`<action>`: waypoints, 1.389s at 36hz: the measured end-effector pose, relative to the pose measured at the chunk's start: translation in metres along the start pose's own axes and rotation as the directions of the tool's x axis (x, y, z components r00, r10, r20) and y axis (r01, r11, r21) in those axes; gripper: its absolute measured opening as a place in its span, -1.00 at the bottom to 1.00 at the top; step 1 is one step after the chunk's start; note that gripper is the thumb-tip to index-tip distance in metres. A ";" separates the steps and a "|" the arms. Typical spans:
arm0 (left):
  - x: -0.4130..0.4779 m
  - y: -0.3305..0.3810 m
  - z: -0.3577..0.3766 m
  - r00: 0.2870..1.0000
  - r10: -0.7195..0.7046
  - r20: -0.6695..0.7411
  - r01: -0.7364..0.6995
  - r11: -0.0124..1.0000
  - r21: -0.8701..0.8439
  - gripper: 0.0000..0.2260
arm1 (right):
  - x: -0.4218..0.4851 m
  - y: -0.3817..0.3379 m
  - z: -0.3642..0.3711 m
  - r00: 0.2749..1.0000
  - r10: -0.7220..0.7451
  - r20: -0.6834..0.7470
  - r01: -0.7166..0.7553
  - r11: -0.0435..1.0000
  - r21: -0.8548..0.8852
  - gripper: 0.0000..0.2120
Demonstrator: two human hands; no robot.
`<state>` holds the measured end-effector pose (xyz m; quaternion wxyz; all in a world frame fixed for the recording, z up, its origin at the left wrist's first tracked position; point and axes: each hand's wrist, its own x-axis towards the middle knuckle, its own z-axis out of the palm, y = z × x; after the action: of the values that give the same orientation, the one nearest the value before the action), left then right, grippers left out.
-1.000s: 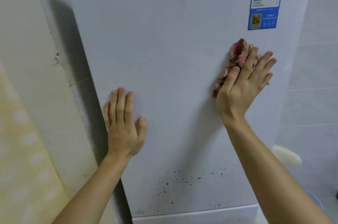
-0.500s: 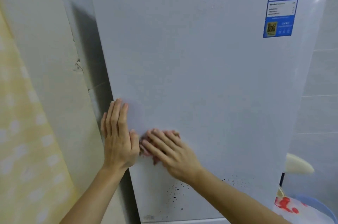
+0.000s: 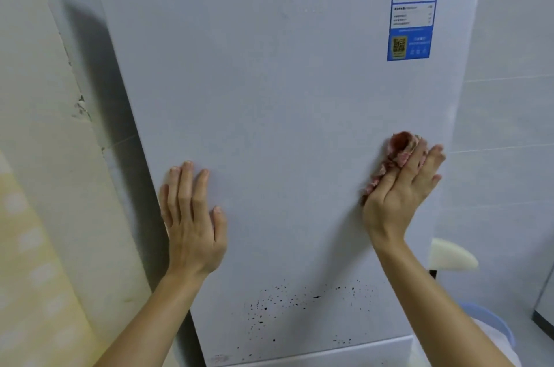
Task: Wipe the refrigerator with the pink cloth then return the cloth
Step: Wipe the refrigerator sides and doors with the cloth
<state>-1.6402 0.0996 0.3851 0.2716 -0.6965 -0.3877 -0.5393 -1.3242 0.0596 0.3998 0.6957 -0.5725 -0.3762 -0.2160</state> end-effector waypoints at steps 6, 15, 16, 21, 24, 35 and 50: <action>-0.002 -0.008 -0.008 0.999 0.036 0.001 -0.036 0.999 -0.040 -0.48 | -0.046 -0.034 0.033 0.938 -0.337 0.074 0.340 0.940 -0.030 -0.46; -0.016 -0.009 -0.013 0.998 0.040 0.045 -0.037 0.998 -0.046 -0.46 | -0.150 -0.071 0.058 0.486 -0.771 0.411 0.824 0.561 0.078 -0.29; -0.019 -0.007 -0.013 0.998 0.038 0.049 -0.036 0.998 -0.047 -0.45 | -0.152 -0.069 0.057 0.471 -0.773 0.426 0.832 0.550 0.077 -0.30; -0.030 -0.001 -0.005 0.995 0.058 0.080 -0.056 0.998 -0.024 -0.43 | -0.139 -0.053 0.040 0.421 -0.783 0.459 0.866 0.497 0.054 -0.25; -0.032 0.008 0.001 0.992 0.083 0.094 -0.083 0.997 -0.011 -0.40 | -0.123 -0.022 0.025 0.533 -0.733 0.422 0.811 0.585 -0.009 -0.22; -0.035 0.026 0.016 0.992 0.065 0.103 -0.068 0.998 0.020 -0.39 | -0.046 0.122 -0.049 0.956 -0.146 0.255 0.185 0.974 -0.135 -0.35; -0.042 -0.014 -0.013 0.993 0.069 0.093 -0.073 0.997 0.032 -0.37 | -0.140 -0.010 0.034 0.903 -0.354 0.242 0.373 0.927 -0.034 -0.42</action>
<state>-1.6640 0.0863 0.3480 0.2848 -0.7288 -0.3843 -0.4899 -1.4281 0.0710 0.3005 0.5711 -0.5408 -0.5460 -0.2885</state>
